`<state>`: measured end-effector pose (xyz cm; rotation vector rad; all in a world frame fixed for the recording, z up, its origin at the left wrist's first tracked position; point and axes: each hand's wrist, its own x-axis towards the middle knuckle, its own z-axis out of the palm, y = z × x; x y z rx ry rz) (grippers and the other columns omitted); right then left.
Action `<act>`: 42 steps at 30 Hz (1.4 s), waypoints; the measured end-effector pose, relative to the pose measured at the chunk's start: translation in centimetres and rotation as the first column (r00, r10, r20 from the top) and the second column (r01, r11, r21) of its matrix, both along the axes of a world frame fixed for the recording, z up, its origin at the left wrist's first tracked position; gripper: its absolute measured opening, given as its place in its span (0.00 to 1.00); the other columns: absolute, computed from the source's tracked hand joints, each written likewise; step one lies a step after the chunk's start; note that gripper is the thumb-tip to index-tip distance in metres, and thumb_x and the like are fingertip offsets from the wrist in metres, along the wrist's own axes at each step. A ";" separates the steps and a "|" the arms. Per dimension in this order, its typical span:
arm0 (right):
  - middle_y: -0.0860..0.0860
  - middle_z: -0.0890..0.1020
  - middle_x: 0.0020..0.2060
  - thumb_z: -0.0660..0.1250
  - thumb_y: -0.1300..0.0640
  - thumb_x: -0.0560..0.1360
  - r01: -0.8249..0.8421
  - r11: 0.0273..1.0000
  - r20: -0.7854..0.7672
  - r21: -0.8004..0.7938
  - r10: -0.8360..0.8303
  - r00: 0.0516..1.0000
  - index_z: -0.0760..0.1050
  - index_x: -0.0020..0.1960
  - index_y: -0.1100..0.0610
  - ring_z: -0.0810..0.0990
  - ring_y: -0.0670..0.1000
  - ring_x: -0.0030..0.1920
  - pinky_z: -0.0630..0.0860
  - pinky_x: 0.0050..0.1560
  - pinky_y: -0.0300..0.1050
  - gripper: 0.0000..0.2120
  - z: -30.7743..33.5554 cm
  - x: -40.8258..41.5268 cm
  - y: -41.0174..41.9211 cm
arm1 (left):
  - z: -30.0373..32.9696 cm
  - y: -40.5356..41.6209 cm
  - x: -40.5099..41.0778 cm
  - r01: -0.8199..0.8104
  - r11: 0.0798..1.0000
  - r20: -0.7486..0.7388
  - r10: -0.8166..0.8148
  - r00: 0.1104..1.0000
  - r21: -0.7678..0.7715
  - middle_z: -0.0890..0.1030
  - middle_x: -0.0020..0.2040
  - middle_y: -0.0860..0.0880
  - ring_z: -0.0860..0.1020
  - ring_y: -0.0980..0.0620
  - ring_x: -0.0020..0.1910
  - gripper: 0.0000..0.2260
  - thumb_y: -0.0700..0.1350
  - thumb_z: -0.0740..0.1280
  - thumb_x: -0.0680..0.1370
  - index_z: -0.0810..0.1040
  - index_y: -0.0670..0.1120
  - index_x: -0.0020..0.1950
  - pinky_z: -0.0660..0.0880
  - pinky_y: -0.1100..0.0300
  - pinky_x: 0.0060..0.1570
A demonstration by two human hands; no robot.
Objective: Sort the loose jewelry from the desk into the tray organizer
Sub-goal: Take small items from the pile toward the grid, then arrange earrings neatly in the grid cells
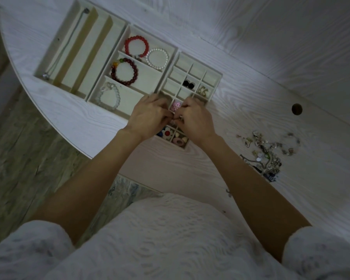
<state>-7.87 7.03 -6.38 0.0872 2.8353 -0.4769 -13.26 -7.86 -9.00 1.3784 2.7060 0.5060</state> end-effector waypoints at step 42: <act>0.52 0.81 0.41 0.69 0.60 0.74 0.402 0.910 -0.025 -0.104 -0.406 0.913 0.81 0.49 0.55 0.78 0.54 0.44 0.71 0.44 0.43 0.05 0.9 19.1 11.2 | 0.6 -0.1 3.4 -0.149 0.985 -0.118 0.138 0.983 -0.082 0.78 0.39 0.43 0.76 0.41 0.39 0.13 0.48 0.60 0.75 0.84 0.47 0.45 0.70 0.53 0.37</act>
